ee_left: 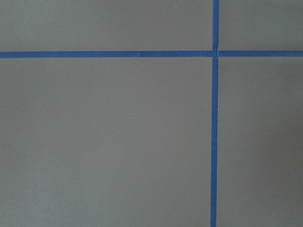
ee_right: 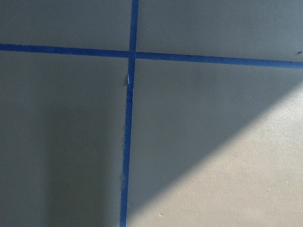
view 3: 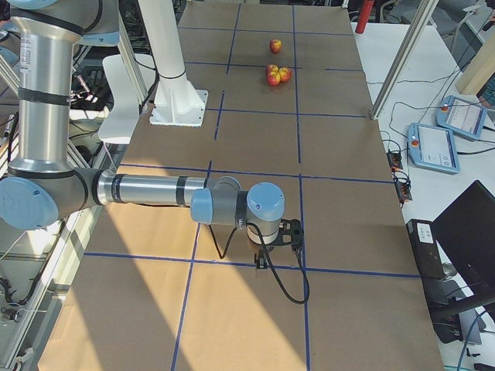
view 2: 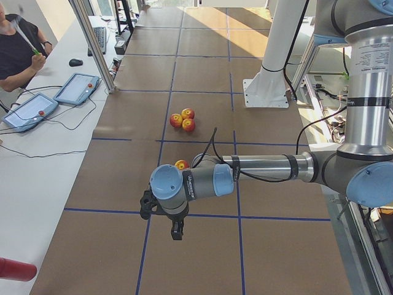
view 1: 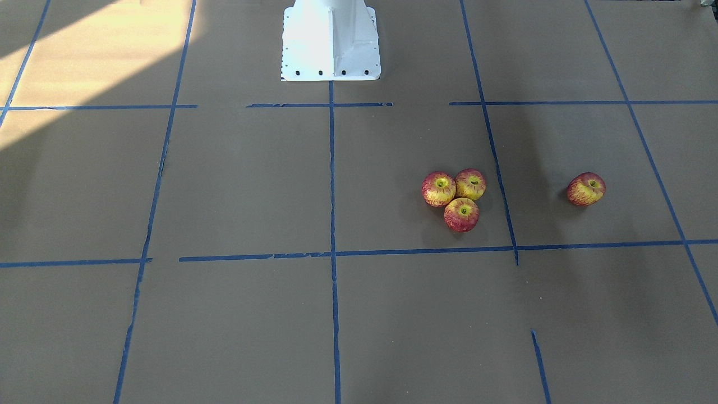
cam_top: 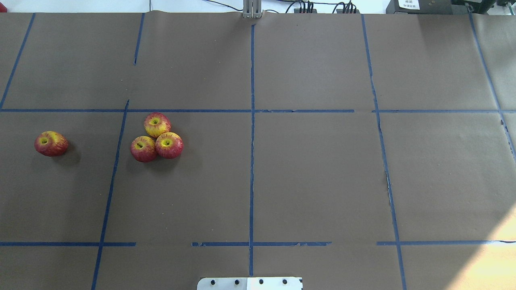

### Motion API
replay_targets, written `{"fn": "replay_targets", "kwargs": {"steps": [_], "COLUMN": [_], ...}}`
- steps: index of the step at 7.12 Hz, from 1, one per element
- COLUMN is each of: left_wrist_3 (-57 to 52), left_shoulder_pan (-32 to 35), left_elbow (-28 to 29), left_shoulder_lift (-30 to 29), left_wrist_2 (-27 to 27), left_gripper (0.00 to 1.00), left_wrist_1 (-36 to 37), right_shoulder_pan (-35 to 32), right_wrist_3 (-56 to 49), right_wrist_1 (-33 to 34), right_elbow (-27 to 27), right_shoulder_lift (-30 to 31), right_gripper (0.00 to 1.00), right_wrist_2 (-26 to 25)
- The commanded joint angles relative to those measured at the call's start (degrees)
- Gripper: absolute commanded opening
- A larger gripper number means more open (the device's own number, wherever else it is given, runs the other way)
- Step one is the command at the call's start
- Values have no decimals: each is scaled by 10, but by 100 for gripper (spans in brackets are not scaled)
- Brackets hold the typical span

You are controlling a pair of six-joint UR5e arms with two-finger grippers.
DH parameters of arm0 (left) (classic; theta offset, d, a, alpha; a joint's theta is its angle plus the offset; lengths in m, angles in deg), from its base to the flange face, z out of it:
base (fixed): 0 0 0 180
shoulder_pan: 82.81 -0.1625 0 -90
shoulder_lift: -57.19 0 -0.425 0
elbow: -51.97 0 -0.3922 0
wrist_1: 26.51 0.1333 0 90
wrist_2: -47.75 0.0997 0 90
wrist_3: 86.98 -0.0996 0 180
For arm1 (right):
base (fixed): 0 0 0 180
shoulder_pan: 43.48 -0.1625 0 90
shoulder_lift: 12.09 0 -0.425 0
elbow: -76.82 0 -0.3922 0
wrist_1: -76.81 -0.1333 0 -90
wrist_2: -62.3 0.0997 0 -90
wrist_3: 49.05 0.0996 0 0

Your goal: Stack apples

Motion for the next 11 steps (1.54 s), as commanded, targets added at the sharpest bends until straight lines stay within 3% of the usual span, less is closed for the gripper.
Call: {"fn": "replay_targets", "kwargs": {"steps": [1,5,8,9,11], "left_wrist_3": [3,-2,3,6,125], "left_shoulder_pan": [0,-10,-11,-36,-107], "left_elbow": [-1,-6,-6,-6,-14], "left_shoulder_lift": [-3,-5,14,14,14], "left_wrist_2": [0,4,-96,-103,-96], "left_gripper": [100,100,100,100,100], "left_wrist_1": [1,-10,-38,-101,-189], "right_shoulder_pan": [0,0,0,0,0], "right_wrist_3": [0,0,0,0,0], "right_wrist_1": [0,0,0,0,-1], "right_elbow": [0,0,0,0,0], "right_shoulder_lift": [0,0,0,0,0], "right_gripper": [100,100,100,100,100], "right_wrist_2": [0,0,0,0,0]}}
